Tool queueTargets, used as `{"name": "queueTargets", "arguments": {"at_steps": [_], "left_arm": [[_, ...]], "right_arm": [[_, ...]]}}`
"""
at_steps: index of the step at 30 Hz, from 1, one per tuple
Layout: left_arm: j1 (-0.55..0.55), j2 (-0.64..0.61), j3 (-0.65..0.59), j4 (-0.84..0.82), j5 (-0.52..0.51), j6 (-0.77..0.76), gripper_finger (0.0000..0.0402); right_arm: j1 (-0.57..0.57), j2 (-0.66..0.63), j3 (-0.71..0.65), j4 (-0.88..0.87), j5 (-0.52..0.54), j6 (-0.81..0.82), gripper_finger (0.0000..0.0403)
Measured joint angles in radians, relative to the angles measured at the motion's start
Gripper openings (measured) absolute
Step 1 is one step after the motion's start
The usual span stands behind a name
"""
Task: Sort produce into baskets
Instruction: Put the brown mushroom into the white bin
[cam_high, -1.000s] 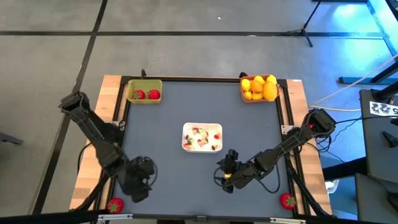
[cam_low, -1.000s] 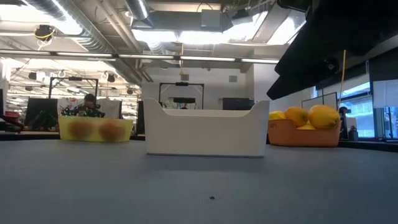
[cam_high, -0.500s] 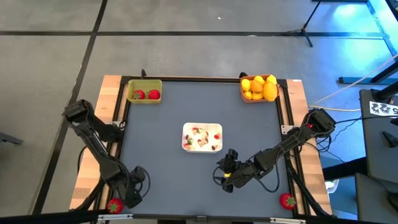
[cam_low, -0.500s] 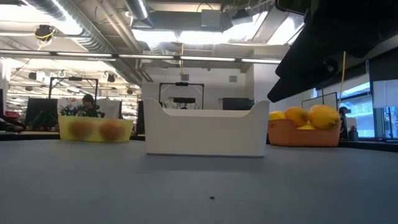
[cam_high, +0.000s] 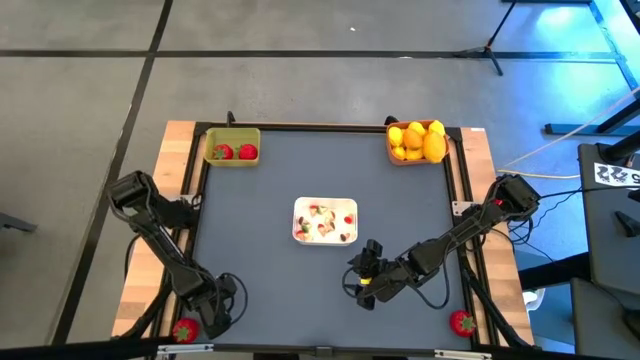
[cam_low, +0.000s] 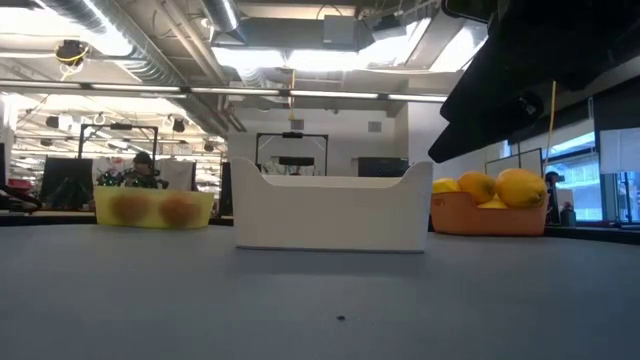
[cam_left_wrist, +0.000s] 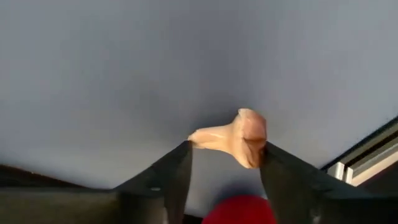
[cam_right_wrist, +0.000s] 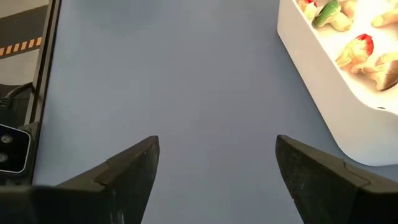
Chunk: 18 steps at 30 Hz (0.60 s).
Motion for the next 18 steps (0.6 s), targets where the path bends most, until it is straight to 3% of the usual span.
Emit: {"name": "queueTargets", "arguments": {"at_steps": [10, 14, 18], "left_arm": [[0.038, -0.002, 0.000, 0.009, -0.007, 0.171, 0.0049], [0.041, -0.017, 0.014, 0.007, -0.028, 0.248, 0.0026], [0.058, -0.063, 0.036, -0.004, -0.088, 0.299, 0.0027]], "right_arm": [[0.000, 0.000, 0.000, 0.000, 0.000, 0.000, 0.0319], [0.000, 0.000, 0.000, 0.000, 0.000, 0.003, 0.0319], [0.000, 0.000, 0.000, 0.001, 0.000, 0.015, 0.0319]]}}
